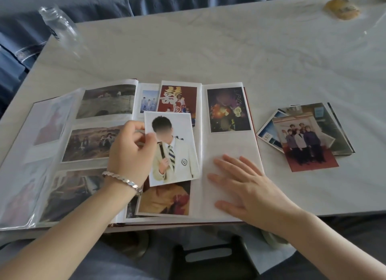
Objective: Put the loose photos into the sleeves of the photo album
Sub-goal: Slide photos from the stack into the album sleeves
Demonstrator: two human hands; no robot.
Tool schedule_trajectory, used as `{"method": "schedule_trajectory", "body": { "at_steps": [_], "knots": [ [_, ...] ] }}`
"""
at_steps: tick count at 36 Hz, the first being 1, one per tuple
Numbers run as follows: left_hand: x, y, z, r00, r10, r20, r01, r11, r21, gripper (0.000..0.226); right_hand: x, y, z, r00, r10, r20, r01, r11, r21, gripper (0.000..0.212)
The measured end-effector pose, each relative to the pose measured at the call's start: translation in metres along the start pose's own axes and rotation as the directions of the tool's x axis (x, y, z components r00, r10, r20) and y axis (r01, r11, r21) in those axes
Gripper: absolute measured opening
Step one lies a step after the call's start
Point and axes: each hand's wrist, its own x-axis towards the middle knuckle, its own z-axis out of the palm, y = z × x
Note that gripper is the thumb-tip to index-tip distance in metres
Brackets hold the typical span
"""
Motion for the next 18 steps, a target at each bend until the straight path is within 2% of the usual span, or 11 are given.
{"method": "schedule_trajectory", "body": {
  "at_steps": [3,9,14,18],
  "knots": [
    [0.002,-0.006,0.002,0.998,-0.048,0.031,0.047,0.999,0.013,0.009,0.008,0.004,-0.004,0.993,-0.046,0.111,0.049,0.999,-0.02,0.06],
    [-0.004,-0.015,0.005,0.994,-0.049,0.101,0.045,0.998,0.034,0.01,0.008,0.017,-0.01,0.984,-0.134,0.118,0.161,0.95,-0.269,0.061],
    [-0.01,-0.008,0.004,0.99,0.04,0.132,-0.043,0.999,0.022,0.009,0.005,0.022,-0.008,0.984,-0.171,0.053,0.177,0.972,-0.153,0.056],
    [-0.018,0.0,0.004,0.979,0.144,0.142,-0.153,0.986,0.059,0.012,0.005,0.021,-0.007,0.985,-0.158,-0.072,0.156,0.987,-0.029,0.043]
  ]
}}
